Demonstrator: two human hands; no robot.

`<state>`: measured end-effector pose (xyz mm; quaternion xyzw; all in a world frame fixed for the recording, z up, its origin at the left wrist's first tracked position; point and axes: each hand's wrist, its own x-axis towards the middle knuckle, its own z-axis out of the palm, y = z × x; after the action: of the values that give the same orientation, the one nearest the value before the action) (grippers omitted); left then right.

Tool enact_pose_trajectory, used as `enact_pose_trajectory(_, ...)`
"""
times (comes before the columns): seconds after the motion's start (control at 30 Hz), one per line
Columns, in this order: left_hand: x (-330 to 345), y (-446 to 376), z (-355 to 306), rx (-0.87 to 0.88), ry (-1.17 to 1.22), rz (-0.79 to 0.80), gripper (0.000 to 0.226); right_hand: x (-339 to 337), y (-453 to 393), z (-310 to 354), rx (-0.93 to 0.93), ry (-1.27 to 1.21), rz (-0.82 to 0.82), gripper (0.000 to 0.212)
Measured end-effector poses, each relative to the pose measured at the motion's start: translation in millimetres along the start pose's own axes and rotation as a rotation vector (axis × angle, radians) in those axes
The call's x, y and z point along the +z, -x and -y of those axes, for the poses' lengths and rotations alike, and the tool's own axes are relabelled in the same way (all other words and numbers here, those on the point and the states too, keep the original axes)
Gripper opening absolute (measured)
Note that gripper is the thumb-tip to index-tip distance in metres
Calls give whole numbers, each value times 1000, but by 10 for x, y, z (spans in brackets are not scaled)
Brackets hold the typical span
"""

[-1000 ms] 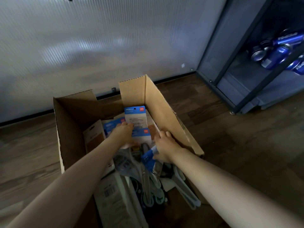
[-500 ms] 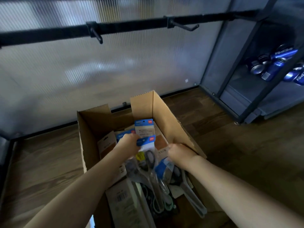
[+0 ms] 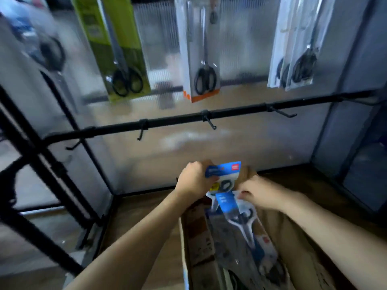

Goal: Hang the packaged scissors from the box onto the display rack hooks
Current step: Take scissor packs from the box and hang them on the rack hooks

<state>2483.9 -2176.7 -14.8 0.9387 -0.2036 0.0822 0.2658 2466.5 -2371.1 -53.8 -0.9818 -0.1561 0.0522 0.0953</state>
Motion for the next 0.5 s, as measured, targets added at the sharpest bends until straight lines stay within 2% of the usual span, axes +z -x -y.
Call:
enact_pose_trajectory(0.1, -439, 23, 24, -4, 25, -153, 16, -459, -69, 218, -86, 52, -132, 31)
enact_pose_trajectory(0.2, -882, 39, 58, 17, 166, -257, 8, -860, -126, 463, -140, 24, -290, 34)
enact_pose_trajectory(0.37, -1691, 178, 89, -13, 482, -512, 2, -1368, -277, 995, -266, -248, -590, 23)
enact_pose_trajectory(0.5, -2259, 338, 141, -4, 653, -778, 7, -1620, -403, 1540, -383, -396, -802, 14)
